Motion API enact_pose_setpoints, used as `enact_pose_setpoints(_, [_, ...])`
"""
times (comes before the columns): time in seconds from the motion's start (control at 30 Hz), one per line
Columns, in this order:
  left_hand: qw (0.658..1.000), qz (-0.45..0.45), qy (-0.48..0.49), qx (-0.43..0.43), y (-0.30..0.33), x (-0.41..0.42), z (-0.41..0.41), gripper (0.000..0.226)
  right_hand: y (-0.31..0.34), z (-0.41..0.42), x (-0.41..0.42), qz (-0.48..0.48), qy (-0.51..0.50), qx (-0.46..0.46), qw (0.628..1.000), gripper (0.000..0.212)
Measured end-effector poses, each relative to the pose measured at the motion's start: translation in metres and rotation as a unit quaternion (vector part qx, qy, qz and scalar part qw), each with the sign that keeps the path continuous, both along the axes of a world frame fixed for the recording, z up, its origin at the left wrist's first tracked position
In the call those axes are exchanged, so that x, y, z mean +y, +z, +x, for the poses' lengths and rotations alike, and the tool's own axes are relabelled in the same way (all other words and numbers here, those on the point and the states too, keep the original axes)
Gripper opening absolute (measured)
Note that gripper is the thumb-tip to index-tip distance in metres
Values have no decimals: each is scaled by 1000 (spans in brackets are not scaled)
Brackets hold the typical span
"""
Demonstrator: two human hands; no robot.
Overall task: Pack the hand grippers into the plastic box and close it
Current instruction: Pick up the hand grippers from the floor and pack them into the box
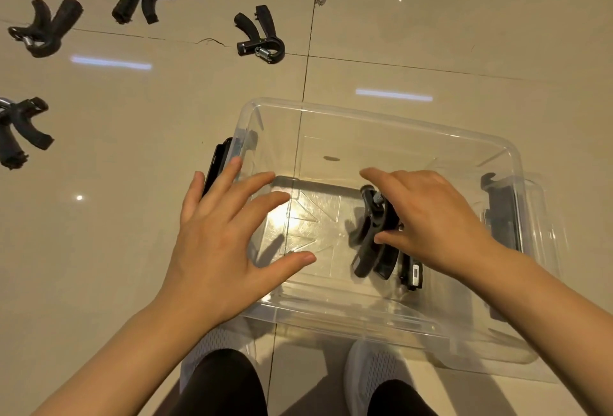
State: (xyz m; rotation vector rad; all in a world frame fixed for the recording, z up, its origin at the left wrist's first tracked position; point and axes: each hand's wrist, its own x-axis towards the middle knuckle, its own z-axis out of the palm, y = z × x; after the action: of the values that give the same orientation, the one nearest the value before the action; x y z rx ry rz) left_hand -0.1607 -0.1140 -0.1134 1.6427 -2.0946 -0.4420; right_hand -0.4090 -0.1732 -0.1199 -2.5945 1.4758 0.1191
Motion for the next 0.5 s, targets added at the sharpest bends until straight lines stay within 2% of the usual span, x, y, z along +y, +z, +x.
enact_pose_setpoints(0.17, [1000,-4,1,-5,-2,0,1,62,1,-5,6,42,-25,-11,999,81])
enact_pose_setpoints(0.3, [1000,-2,2,-8,-3,1,2,60,2,2,4,54,5,-2,999,80])
enact_pose_setpoints(0.4, [1000,-4,2,-13,-4,0,1,59,-2,6,2,5,2,4,1000,74])
enact_pose_setpoints(0.5, [1000,-6,2,-16,-5,0,2,57,-4,11,0,-69,-36,-28,997,65])
